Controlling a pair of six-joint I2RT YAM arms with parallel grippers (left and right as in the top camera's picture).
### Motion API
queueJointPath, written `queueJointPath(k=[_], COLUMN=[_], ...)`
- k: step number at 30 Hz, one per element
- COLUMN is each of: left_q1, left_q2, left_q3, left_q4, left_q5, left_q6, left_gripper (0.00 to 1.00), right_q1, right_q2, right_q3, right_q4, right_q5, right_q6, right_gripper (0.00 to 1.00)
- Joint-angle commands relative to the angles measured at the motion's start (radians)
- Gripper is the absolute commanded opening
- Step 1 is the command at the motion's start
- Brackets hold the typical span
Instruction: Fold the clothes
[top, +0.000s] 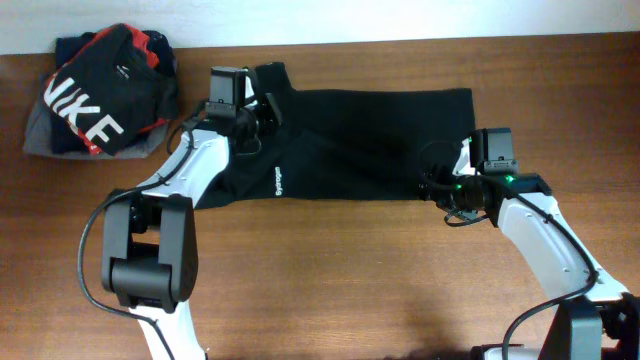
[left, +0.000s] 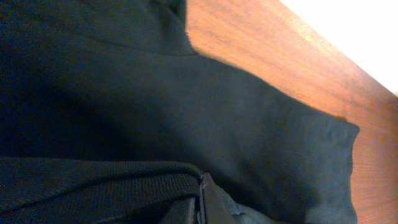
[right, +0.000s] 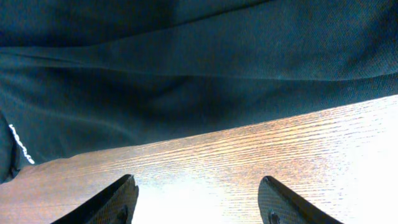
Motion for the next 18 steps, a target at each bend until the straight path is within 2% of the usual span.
queueJointPath(k=[1,3,6,9,11,15,18], left_q1=[-0.029,-0.040,-0.045,-0.044,-0.040,-0.015,0.008], left_q2=[0.045,0.061,0.075,0.074,0.072,0.070,0.068], left_q3=[0.013,0.013,0.013,0.015,0.024,0.080,0.153], left_q4=[0.031,0.034,0.032,0.026,0.007,-0.126,-0.232], left_q5=[0.008,0.008,0.007,0.007,0.007,0.007,0.007], left_q6=[0.034,0.045,0.087,0.148,0.175,0.198,0.262], left_gripper=[0.03,0.45,0.55,0.81,0.92,0.98,0.98], right_q1=[0.005,0.005,0.005,0.005,0.005,0.005,0.005], right_q2=[-0.010,-0.010,-0.010,-0.010,-0.010,-0.010,-0.010], right_q3=[0.013,0.013,0.013,0.013,0.013,0.013,0.013], right_q4=[-0.005,-0.011,-0.019,-0.024,-0.024,-0.030,-0.032], right_q5=[0.013,0.013,0.013,0.013,0.013,0.013,0.013], right_q6=[-0.011,-0.011,-0.011,-0.011,-0.011,-0.011,-0.011], right_gripper=[0.67,0.67,0.67,0.67,0.67,0.67,0.67])
